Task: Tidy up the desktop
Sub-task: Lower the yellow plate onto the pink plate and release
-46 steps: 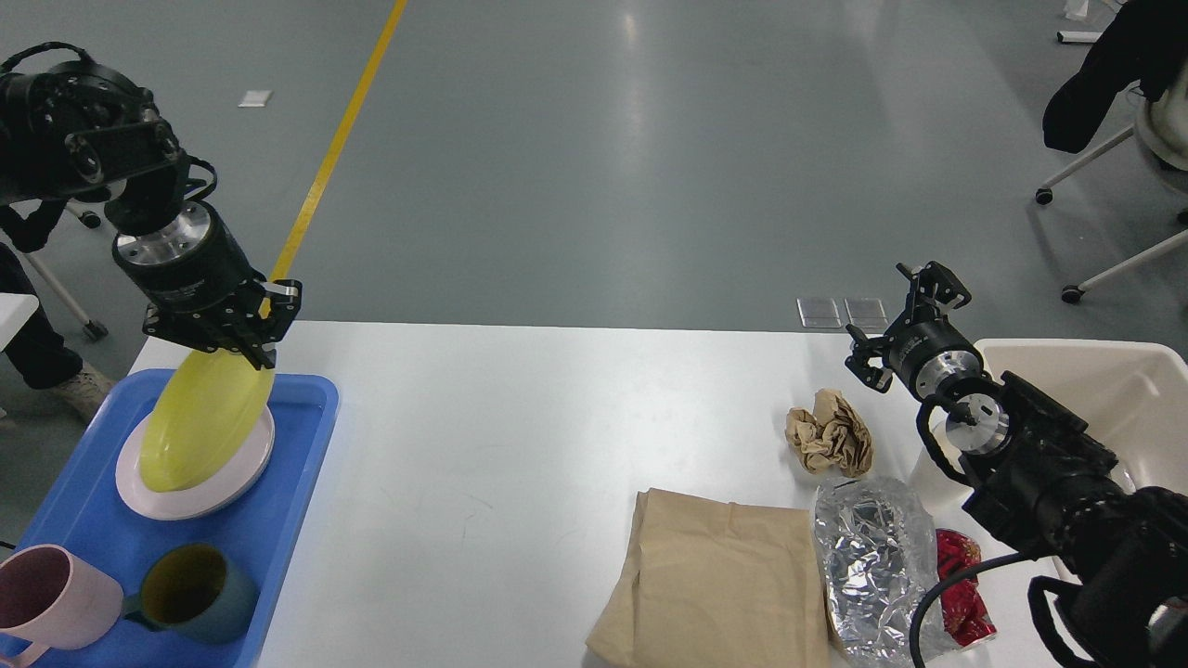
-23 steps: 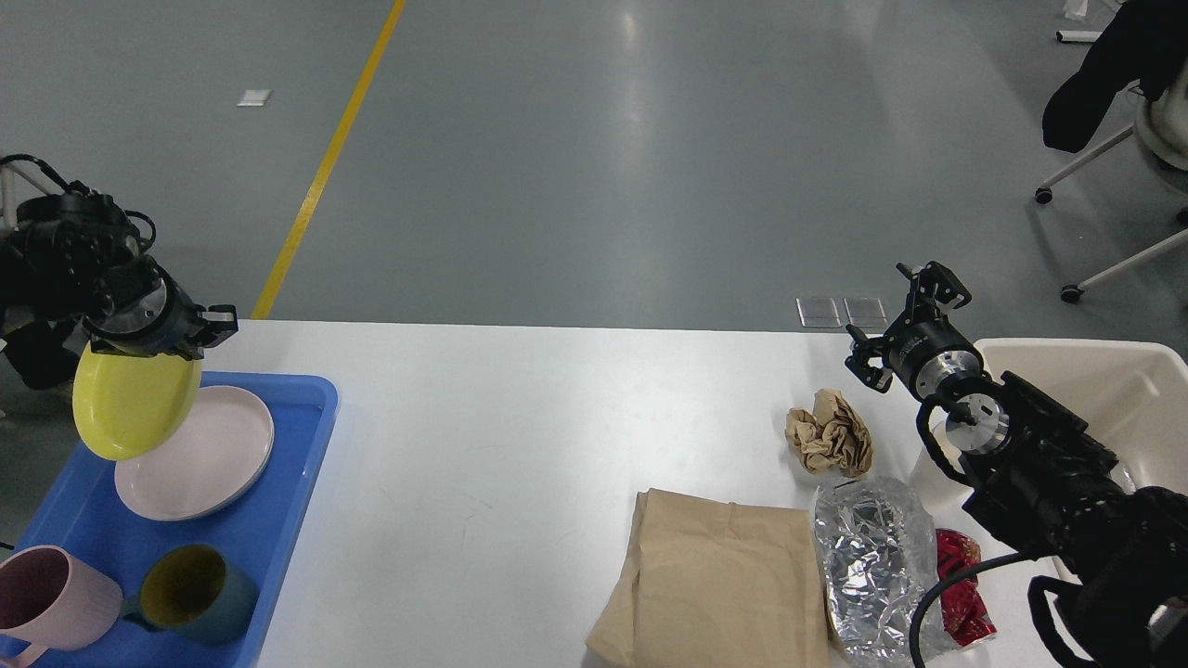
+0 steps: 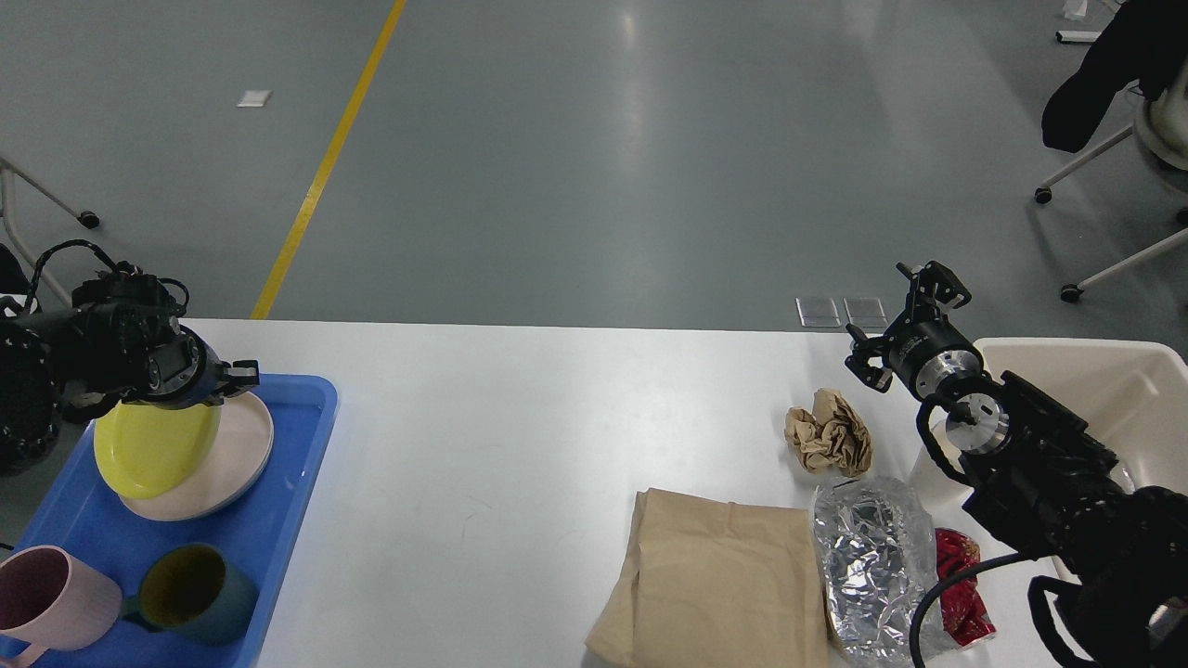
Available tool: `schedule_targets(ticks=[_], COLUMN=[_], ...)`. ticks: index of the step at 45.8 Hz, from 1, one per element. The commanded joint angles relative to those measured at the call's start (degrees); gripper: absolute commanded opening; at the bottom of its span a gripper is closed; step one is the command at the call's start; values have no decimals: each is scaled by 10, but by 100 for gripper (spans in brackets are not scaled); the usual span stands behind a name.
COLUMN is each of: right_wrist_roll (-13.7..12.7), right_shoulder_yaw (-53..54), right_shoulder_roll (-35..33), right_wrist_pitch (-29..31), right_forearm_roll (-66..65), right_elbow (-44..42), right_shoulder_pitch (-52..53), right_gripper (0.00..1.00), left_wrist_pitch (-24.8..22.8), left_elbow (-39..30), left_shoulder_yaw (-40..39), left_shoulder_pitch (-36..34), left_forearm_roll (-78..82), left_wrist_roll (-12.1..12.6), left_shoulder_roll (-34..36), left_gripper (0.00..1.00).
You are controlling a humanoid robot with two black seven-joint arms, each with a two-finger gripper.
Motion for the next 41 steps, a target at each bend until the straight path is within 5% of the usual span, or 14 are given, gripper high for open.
schedule_targets(ticks=[1, 21, 29, 37, 41], right_wrist_roll=[0, 0, 0, 0, 0], right_shoulder_yaw=[0, 0, 0, 0, 0], right_shoulder_roll=[0, 0, 0, 0, 0], right_wrist_pitch=[0, 0, 0, 0, 0], right_forearm_roll=[0, 0, 0, 0, 0], right_elbow=[0, 0, 0, 0, 0], right_shoulder_pitch=[-1, 0, 0, 0, 0], right_gripper=[100, 100, 100, 100, 100], left_wrist_pitch=[-5, -8, 1, 1, -10], left_elbow=[0, -1, -1, -1, -2], left_shoulder_yaw=[0, -3, -3, -4, -4], left_shoulder_pitch=[1, 16, 17, 16, 10], left_forearm_roll=[0, -1, -1, -2, -2], left_wrist_roll=[0, -1, -5, -10, -9], left_shoulder_roll=[-5, -12, -12, -12, -12], left_gripper=[0, 5, 41, 63, 93])
